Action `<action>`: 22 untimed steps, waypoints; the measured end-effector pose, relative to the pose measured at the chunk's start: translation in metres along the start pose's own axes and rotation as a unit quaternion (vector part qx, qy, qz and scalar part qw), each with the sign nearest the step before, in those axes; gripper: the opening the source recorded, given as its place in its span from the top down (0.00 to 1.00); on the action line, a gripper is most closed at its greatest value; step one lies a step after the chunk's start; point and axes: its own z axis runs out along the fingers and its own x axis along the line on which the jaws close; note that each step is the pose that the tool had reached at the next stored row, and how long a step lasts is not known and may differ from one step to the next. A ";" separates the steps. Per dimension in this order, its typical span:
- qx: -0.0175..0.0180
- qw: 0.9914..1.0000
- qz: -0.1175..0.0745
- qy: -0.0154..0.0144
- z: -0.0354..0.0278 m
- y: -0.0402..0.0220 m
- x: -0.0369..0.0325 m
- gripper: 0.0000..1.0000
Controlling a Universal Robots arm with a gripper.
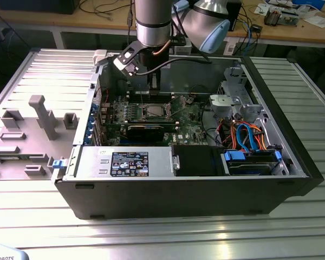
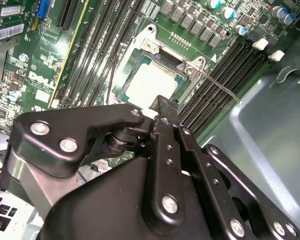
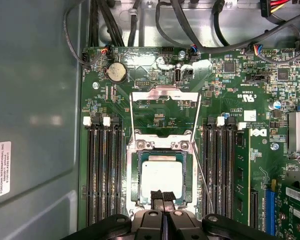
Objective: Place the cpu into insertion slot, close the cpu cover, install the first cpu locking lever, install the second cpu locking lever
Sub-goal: 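Close the cpu cover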
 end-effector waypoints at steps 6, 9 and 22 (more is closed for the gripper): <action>0.002 1.000 0.000 0.000 0.0002 0.0060 -0.0001 0.89; 0.002 1.000 0.000 0.000 0.0003 0.0067 -0.0001 0.89; 0.002 1.000 0.000 0.000 -0.0003 0.0077 -0.0001 0.89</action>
